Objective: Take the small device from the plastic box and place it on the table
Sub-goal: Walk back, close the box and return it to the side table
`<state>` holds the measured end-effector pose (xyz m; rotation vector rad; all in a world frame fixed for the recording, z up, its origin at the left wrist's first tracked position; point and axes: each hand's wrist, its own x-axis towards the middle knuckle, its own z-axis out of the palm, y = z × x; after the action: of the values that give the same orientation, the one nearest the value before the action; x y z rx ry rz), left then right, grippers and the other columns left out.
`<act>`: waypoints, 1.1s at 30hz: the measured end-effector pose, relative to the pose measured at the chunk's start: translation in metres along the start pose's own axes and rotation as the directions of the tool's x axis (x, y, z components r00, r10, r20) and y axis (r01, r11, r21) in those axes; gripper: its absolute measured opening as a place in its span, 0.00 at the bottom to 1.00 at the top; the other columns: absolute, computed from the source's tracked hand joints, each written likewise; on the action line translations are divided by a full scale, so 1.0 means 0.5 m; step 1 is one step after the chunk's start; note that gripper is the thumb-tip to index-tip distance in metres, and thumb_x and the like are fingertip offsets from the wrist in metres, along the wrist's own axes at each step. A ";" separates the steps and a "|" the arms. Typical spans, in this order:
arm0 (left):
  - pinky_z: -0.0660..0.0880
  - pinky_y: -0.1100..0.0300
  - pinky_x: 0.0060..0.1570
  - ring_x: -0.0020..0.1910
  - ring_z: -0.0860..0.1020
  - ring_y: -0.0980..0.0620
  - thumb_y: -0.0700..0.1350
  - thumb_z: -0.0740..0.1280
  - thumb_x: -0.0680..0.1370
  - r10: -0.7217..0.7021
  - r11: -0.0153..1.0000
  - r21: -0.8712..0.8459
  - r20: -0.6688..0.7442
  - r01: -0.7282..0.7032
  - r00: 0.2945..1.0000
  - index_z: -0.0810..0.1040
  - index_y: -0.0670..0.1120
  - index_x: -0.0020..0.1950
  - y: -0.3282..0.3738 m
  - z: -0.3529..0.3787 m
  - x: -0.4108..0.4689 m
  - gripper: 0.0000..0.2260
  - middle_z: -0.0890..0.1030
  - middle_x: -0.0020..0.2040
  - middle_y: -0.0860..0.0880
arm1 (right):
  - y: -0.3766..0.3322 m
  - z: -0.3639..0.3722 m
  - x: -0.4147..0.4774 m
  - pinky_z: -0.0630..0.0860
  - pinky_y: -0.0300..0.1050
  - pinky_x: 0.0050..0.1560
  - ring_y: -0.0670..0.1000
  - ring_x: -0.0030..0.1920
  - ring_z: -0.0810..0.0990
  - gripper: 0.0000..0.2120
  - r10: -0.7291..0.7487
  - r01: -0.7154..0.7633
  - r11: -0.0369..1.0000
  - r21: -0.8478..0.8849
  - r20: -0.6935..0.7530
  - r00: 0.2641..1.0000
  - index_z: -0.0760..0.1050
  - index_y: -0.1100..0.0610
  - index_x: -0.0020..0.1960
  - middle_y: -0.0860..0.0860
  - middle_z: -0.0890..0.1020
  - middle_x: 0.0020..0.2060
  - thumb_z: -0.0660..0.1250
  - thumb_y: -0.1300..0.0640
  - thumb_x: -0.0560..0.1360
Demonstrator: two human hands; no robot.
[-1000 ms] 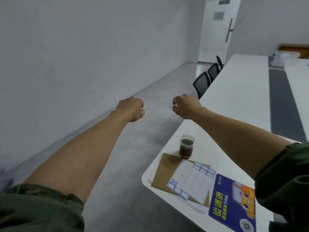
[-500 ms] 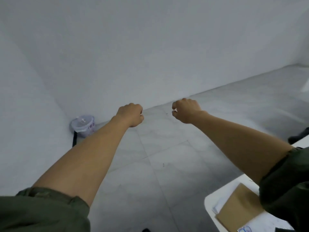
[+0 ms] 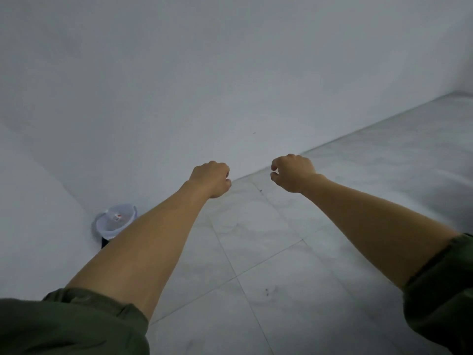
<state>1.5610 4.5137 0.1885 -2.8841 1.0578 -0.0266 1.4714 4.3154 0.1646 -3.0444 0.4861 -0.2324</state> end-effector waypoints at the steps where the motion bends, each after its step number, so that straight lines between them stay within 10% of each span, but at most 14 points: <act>1: 0.71 0.54 0.50 0.56 0.77 0.42 0.50 0.60 0.80 0.017 1.000 0.000 0.017 -0.017 1.000 0.76 0.45 0.63 0.004 0.007 0.042 0.15 0.77 0.60 0.43 | 0.019 0.010 0.033 0.71 0.47 0.47 0.58 0.53 0.80 0.14 0.011 -0.011 1.000 -0.004 0.009 1.000 0.79 0.54 0.59 0.54 0.82 0.53 0.61 0.50 0.79; 33: 0.71 0.54 0.51 0.57 0.77 0.43 0.50 0.60 0.80 0.458 0.885 -0.079 -0.020 -0.458 0.889 0.75 0.46 0.64 0.292 -0.019 1.686 0.15 0.77 0.60 0.44 | 0.843 0.125 1.212 0.73 0.48 0.51 0.58 0.56 0.80 0.15 0.569 -0.568 0.822 -0.042 -0.008 0.823 0.79 0.53 0.61 0.54 0.82 0.56 0.63 0.49 0.78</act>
<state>2.1095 3.8570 0.1813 -2.6156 1.7497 0.0420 1.9215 3.7270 0.1572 -2.7613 1.3744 -0.1809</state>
